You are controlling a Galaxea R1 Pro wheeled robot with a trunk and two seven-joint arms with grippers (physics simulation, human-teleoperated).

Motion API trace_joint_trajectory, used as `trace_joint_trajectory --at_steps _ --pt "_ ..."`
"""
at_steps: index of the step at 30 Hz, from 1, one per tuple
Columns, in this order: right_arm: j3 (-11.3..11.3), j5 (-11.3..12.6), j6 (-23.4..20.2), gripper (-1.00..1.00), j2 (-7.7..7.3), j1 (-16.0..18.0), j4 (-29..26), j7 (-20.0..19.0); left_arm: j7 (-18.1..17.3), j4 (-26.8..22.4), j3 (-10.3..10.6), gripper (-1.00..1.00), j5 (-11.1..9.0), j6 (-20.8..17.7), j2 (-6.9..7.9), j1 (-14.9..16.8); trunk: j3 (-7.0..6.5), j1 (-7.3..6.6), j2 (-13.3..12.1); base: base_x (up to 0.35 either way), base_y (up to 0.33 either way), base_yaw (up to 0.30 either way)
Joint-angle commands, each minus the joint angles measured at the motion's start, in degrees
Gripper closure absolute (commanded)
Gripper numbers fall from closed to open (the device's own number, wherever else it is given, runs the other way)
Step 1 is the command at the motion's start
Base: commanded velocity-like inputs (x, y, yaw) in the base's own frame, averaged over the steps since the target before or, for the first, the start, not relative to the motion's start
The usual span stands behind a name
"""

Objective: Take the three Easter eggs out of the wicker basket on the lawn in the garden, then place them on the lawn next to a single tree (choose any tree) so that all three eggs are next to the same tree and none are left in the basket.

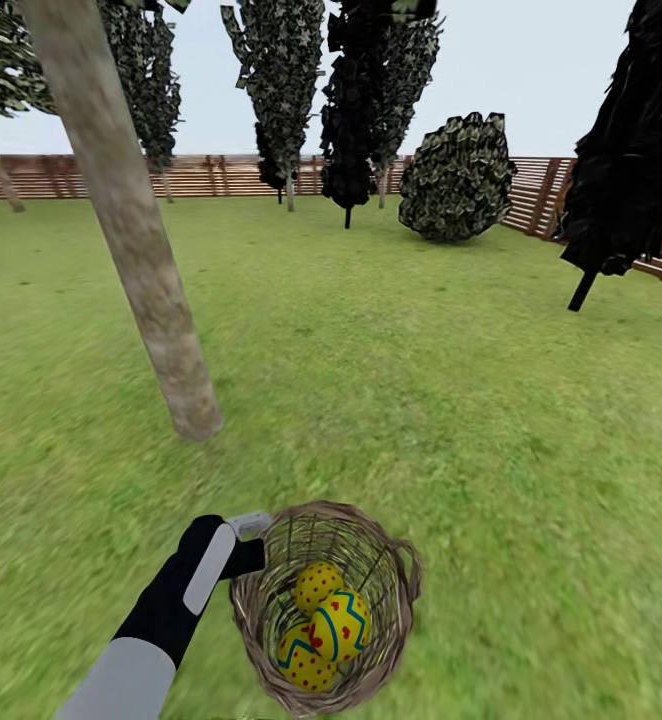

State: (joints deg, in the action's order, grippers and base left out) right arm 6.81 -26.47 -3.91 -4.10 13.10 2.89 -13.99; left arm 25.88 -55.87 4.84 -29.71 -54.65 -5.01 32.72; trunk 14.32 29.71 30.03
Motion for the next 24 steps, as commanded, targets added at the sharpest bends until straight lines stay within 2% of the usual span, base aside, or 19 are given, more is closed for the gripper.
trace_joint_trajectory --at_steps 1,24 --pt "0.49 -0.46 -0.13 -1.00 -0.03 0.03 0.03 -0.16 0.57 -0.03 0.08 1.00 -1.14 0.07 0.00 0.06 0.09 0.02 0.09 0.000 0.000 0.294" --pt "0.49 -0.51 -0.09 -1.00 -0.03 0.03 0.01 -0.16 0.57 -0.03 0.09 1.00 -1.14 0.07 0.00 0.06 0.33 0.02 0.09 0.000 0.000 0.287"
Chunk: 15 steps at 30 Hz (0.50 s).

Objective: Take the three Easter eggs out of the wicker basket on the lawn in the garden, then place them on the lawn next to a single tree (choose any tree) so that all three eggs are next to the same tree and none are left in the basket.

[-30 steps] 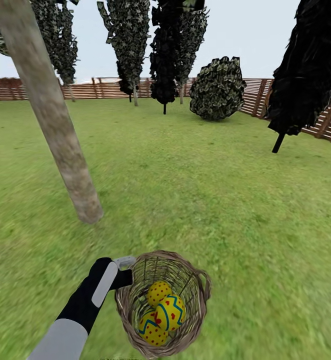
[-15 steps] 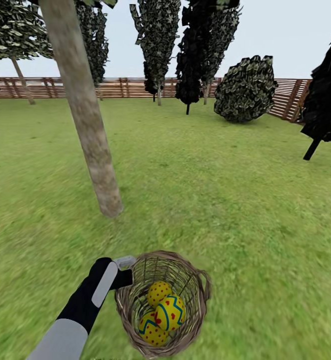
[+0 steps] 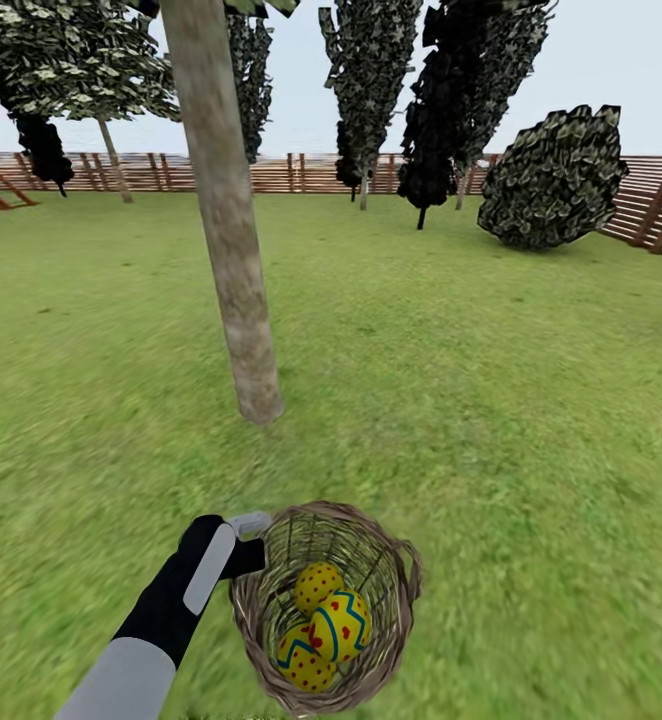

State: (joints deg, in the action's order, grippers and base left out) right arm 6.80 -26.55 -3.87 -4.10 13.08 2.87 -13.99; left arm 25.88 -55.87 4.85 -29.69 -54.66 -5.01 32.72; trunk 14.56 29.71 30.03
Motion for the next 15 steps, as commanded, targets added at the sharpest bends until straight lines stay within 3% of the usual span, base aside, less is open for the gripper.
trace_joint_trajectory --at_steps 1,15 --pt "0.49 -0.43 -0.11 -1.00 -0.03 0.06 0.04 -0.16 0.57 -0.03 0.10 1.00 -1.16 0.08 0.00 0.06 0.14 0.02 0.09 0.000 0.000 0.240" --pt "0.45 -0.43 -0.12 -1.00 0.03 0.07 0.04 -0.07 0.57 -0.03 0.09 1.00 -1.16 0.08 0.00 0.06 0.98 0.02 0.09 0.000 0.000 0.221"
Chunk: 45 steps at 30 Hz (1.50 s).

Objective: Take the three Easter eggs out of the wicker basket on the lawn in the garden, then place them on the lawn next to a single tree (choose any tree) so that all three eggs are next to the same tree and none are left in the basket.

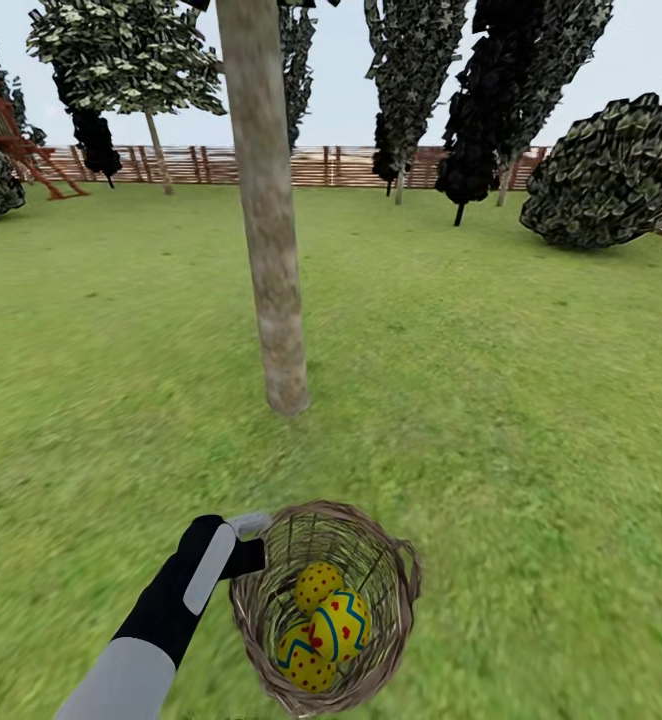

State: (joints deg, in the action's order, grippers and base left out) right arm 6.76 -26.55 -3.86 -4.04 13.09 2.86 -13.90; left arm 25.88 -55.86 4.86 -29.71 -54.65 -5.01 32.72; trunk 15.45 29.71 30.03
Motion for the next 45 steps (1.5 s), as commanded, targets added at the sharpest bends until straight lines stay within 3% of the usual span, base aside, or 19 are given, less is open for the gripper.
trace_joint_trajectory --at_steps 1,19,39,42,45 --pt "0.49 -0.43 -0.11 -1.00 -0.05 0.04 0.04 -0.16 0.57 -0.04 0.09 1.00 -1.14 0.07 0.00 0.06 0.15 0.02 0.09 0.000 0.000 0.208" --pt "0.52 -0.80 -0.10 -1.00 -0.13 0.04 0.30 -0.17 0.57 -0.04 0.07 1.00 -1.14 0.07 0.00 0.06 -0.33 0.02 0.09 0.000 0.000 0.220" --pt "0.52 -0.78 -0.01 -1.00 -0.26 0.04 0.38 -0.17 0.57 -0.07 0.10 1.00 -1.14 0.07 0.00 0.06 -1.90 0.02 0.09 0.000 0.000 -0.001" --pt "0.53 -0.63 3.56 -1.00 -0.26 0.07 1.01 -0.17 0.57 -0.12 0.08 1.00 -1.14 0.07 0.00 0.06 -2.16 0.02 0.09 0.000 0.000 0.000" --pt "0.53 -0.57 4.21 -1.00 -0.26 0.06 1.19 -0.17 0.57 -0.12 0.08 1.00 -1.14 0.07 0.00 0.06 -2.43 0.02 0.09 0.000 0.000 0.000"
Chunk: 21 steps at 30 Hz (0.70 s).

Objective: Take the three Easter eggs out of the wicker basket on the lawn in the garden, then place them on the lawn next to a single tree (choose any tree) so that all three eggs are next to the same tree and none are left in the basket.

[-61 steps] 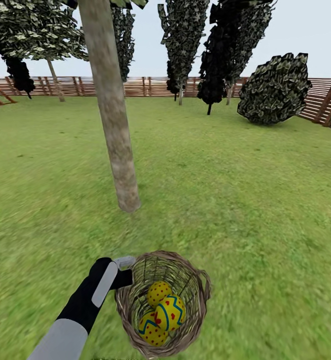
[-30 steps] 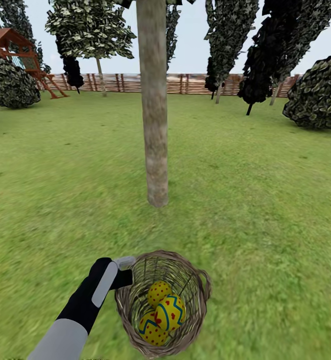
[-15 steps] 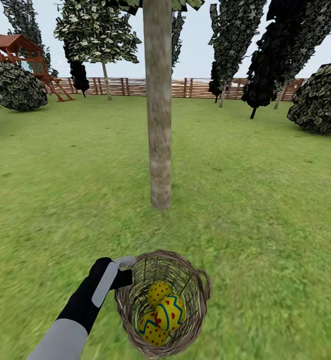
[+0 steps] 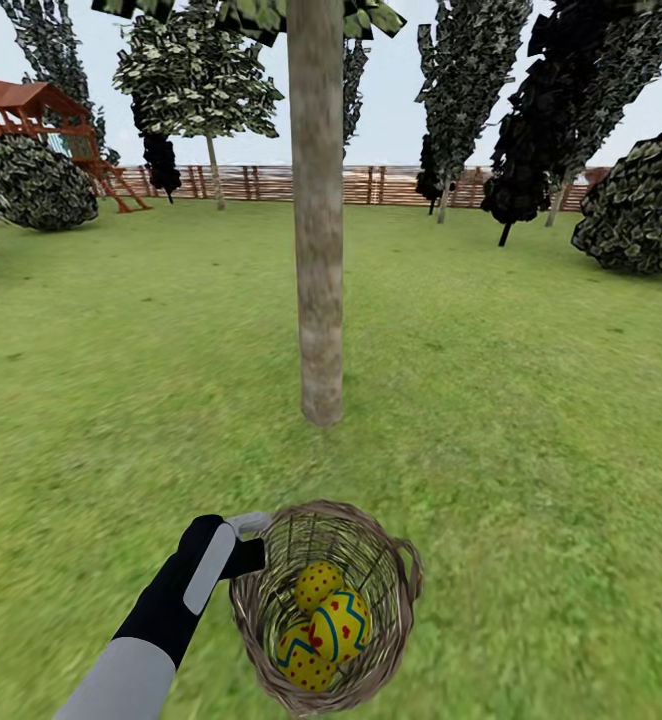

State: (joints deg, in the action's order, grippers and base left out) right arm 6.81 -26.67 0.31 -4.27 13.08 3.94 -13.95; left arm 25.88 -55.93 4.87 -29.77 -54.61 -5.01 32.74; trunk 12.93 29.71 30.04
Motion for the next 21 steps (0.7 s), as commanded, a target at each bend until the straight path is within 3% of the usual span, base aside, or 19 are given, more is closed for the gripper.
trace_joint_trajectory --at_steps 1,8,21 --pt "0.48 -0.42 0.09 -1.00 -0.03 0.06 0.10 -0.11 0.58 -0.05 0.07 1.00 -1.08 0.03 0.01 0.05 0.00 0.02 0.09 0.000 0.000 0.000" --pt "0.48 -0.24 2.24 -1.00 -0.09 0.06 0.18 -0.11 0.58 -0.05 0.09 1.00 -1.08 0.03 0.01 0.05 -0.62 0.02 0.09 0.000 0.000 0.000" --pt "0.48 -0.19 2.43 -1.00 -0.11 0.02 -0.35 -0.11 0.58 -0.05 0.08 1.00 -1.08 0.03 0.01 0.05 -1.72 0.02 0.09 0.000 0.000 0.000"
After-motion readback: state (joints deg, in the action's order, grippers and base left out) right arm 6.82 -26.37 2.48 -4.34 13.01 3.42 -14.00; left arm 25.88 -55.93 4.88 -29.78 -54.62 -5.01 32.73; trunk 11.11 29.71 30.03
